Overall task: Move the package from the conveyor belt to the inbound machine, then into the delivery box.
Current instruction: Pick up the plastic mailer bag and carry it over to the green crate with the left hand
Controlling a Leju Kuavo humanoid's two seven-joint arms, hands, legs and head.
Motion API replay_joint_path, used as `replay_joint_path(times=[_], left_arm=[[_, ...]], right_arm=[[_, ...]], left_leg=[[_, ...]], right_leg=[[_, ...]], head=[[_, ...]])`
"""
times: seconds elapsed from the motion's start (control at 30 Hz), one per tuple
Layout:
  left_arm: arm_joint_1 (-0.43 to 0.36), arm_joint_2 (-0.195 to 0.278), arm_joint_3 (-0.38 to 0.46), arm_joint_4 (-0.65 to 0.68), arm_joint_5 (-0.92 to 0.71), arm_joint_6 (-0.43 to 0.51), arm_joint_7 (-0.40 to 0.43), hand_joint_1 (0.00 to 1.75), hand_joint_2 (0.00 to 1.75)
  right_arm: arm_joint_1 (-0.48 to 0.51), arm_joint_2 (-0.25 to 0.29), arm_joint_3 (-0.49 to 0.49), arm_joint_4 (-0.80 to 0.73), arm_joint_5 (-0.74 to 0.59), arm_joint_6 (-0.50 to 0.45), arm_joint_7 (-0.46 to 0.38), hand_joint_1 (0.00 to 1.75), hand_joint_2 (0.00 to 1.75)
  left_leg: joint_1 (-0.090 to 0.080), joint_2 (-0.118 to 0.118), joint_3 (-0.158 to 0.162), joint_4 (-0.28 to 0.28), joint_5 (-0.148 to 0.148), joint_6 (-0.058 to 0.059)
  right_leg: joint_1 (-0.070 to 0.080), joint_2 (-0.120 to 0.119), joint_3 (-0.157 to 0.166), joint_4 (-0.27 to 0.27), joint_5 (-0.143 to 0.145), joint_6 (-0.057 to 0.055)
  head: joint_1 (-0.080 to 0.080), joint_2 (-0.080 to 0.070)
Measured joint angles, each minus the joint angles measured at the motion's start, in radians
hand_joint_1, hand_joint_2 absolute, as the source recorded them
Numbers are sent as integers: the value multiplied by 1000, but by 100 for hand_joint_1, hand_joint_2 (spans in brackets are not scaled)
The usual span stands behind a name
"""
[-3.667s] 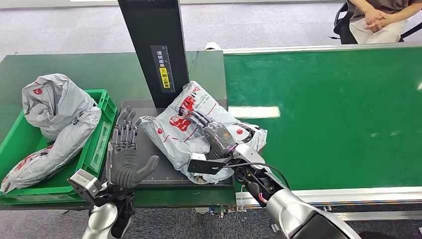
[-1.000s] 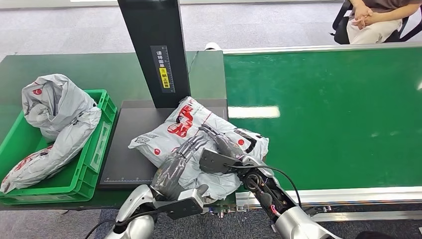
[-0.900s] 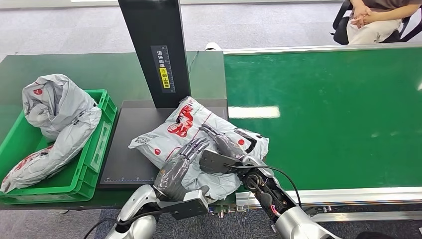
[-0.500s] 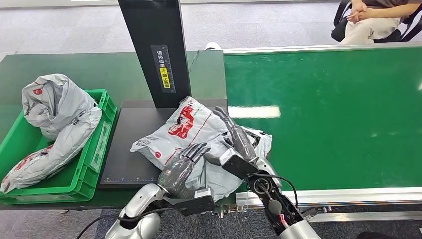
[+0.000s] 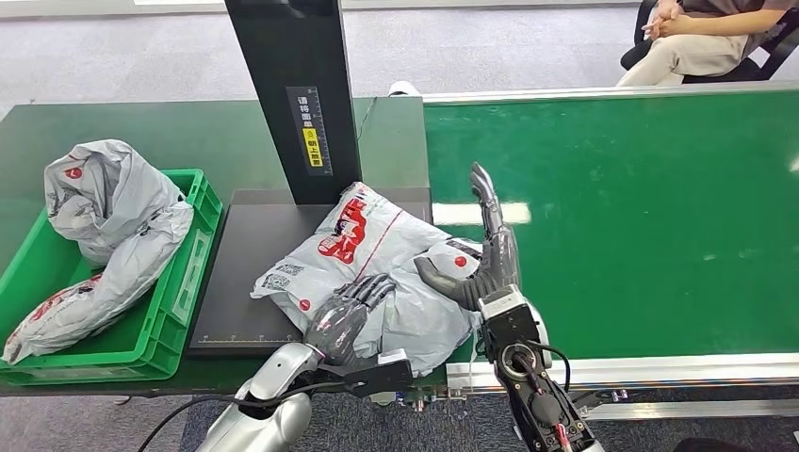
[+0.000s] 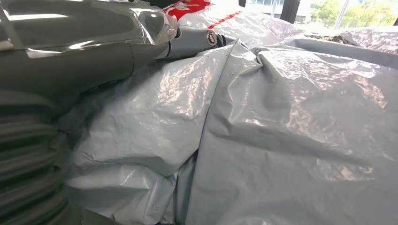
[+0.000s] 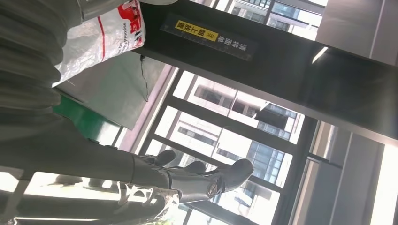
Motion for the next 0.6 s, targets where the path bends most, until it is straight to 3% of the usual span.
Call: replay_joint_path(times=[0.13, 0.23, 0.33, 0.6], left_arm=[[-11, -5, 0, 30, -3, -4, 0, 161, 175], [-13, -8, -2, 43, -3, 2, -4, 174, 175], [-13, -11, -2, 47, 2, 22, -17, 175, 175], [-2, -10, 33, 25, 89, 201, -124, 175, 175]], right_arm=[[2, -2, 1, -7, -14, -6, 0, 0, 175], [2, -3, 1, -7, -24, -10, 0, 0, 175], [2, -4, 1, -8, -32, -11, 0, 0, 175], [14, -13, 1, -20, -46, -4, 0, 0, 175]], left_leg=[[0, -1, 1, 0, 0, 0], [0, -2, 3, 0, 0, 0], [0, -3, 4, 0, 0, 1], [0, -3, 4, 0, 2, 1]], right_leg=[[0, -1, 2, 0, 0, 0], [0, -2, 4, 0, 0, 0], [0, -3, 6, -1, 0, 0], [0, -3, 5, 0, 2, 0]], head=[[0, 0], [0, 0], [0, 0], [0, 0]])
